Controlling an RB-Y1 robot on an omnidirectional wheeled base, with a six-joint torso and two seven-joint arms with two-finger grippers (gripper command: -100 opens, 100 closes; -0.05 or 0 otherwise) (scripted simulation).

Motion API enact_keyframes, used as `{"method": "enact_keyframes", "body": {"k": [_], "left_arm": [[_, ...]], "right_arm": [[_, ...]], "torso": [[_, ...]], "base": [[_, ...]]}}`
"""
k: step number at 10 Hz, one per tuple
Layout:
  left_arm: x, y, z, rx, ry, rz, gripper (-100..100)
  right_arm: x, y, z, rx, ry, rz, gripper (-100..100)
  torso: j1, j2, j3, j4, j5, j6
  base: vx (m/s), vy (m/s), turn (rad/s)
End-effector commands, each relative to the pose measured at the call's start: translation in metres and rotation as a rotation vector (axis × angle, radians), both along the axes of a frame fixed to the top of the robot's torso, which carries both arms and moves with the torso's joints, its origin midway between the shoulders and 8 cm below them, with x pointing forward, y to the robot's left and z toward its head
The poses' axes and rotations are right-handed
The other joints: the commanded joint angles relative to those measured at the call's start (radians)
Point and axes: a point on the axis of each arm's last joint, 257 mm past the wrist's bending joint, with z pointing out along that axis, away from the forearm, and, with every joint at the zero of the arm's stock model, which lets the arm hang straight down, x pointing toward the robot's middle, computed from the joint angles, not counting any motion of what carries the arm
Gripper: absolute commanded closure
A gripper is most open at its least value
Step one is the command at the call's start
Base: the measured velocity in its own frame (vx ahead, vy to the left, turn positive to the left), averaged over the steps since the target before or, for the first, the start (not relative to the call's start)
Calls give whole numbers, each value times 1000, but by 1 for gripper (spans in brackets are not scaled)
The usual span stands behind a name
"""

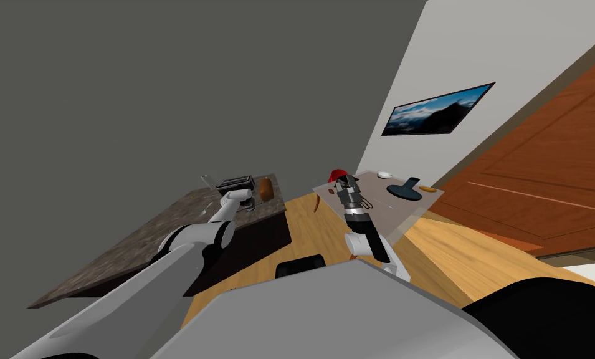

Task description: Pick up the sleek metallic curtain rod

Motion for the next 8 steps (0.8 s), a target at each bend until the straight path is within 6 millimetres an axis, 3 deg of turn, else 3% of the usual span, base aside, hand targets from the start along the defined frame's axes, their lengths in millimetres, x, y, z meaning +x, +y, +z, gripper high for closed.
{"method": "enact_keyframes", "body": {"k": [1, 2, 5, 8], "left_arm": [[0, 0, 0, 0, 0, 0, 0], [-6, 22, 4, -1, 1, 24, 100], [-11, 39, 9, -1, 1, 43, 100], [-23, 72, 18, 0, 1, 77, 100]], "right_arm": [[0, 0, 0, 0, 0, 0, 0], [0, 0, 0, 0, 0, 0, 0], [0, 0, 0, 0, 0, 0, 0], [0, 0, 0, 0, 0, 0, 0]], "torso": [[0, 0, 0, 0, 0, 0], [0, 0, 0, 0, 0, 0], [-4, 3, 2, 1, -1, 0], [-3, 3, 2, 1, -1, 0]], "base": [[0, 0, 0], [-26, -38, -245], [-31, -46, -78], [-24, -34, -120]]}}
